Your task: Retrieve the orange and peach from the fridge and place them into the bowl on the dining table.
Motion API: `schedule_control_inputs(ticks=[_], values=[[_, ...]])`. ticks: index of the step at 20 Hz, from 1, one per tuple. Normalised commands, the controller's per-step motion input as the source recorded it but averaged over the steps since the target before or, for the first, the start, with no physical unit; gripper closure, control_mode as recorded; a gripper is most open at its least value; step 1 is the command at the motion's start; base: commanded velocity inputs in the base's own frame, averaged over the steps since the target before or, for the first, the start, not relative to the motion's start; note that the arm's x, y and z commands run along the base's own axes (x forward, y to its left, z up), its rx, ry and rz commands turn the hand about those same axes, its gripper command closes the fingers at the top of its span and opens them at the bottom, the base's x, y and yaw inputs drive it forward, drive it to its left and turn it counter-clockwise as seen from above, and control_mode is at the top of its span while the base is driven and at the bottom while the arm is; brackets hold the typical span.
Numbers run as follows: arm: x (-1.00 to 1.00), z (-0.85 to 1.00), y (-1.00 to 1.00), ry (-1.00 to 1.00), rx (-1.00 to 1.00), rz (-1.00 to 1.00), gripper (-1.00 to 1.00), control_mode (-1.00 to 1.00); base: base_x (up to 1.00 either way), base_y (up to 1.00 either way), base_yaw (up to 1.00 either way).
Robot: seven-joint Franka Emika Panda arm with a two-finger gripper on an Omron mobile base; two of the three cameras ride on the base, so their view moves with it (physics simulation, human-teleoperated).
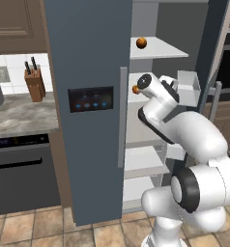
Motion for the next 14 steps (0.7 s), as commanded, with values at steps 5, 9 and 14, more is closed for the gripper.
schedule_control_inputs(ticks=[5, 9, 14], values=[[0.15, -0.02, -0.61, 0.00, 0.00, 0.00, -1.00, -1.00, 0.00, 0.00, 0.00], [-0.54, 0.00, -1.00, 0.00, 0.00, -0.02, -1.00, -1.00, 0.00, 0.00, 0.00], [-0.98, 0.00, -1.00, 0.00, 0.00, -0.07, -1.00, -1.00, 0.00, 0.00, 0.00]])
